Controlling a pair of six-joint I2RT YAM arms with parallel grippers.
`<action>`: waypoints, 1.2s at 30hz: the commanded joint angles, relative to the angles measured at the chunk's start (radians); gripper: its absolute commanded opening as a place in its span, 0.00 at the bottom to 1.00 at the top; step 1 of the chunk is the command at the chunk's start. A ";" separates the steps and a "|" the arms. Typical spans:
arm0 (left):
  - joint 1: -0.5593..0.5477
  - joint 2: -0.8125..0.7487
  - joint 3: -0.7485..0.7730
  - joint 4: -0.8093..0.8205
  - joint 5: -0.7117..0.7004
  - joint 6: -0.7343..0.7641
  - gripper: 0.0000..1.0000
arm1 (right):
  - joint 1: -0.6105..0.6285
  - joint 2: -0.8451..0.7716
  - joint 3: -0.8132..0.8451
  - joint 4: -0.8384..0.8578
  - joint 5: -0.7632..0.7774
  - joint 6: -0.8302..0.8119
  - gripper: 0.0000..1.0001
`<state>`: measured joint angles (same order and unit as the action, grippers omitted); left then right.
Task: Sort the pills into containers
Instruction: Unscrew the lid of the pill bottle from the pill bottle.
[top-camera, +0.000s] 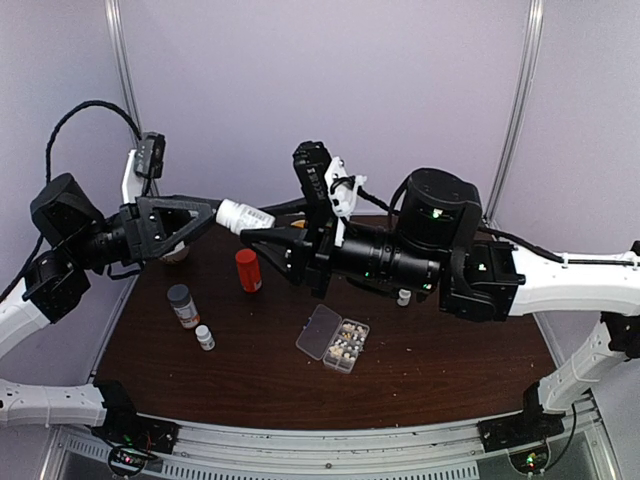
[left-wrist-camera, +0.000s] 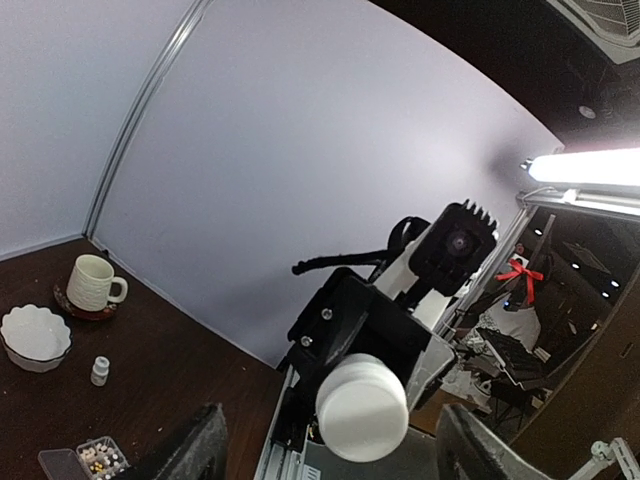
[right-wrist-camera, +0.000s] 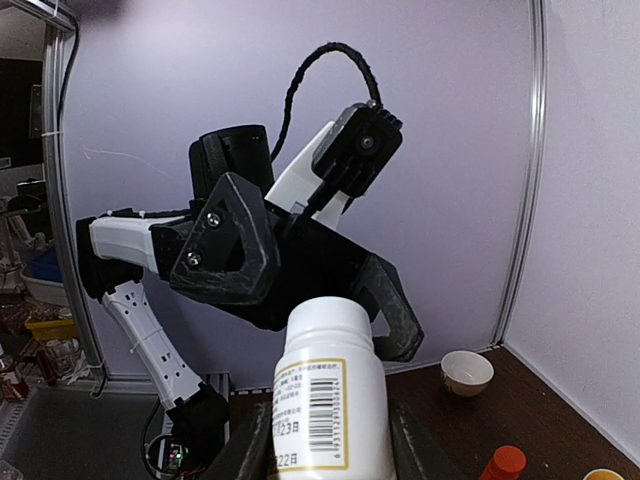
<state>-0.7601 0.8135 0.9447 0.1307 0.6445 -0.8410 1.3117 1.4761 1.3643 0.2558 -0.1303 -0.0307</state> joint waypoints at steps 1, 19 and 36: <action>-0.033 0.025 0.045 -0.014 0.001 0.000 0.75 | 0.010 0.007 0.037 -0.007 0.009 -0.007 0.10; -0.054 -0.011 0.025 -0.016 -0.025 0.016 0.37 | 0.024 0.039 0.071 -0.040 0.028 -0.003 0.09; -0.053 -0.005 0.025 -0.048 -0.016 0.030 0.33 | 0.023 0.054 0.075 -0.041 0.046 0.000 0.09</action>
<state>-0.8089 0.8089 0.9550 0.0727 0.6201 -0.8276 1.3293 1.5192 1.4055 0.2123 -0.1081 -0.0307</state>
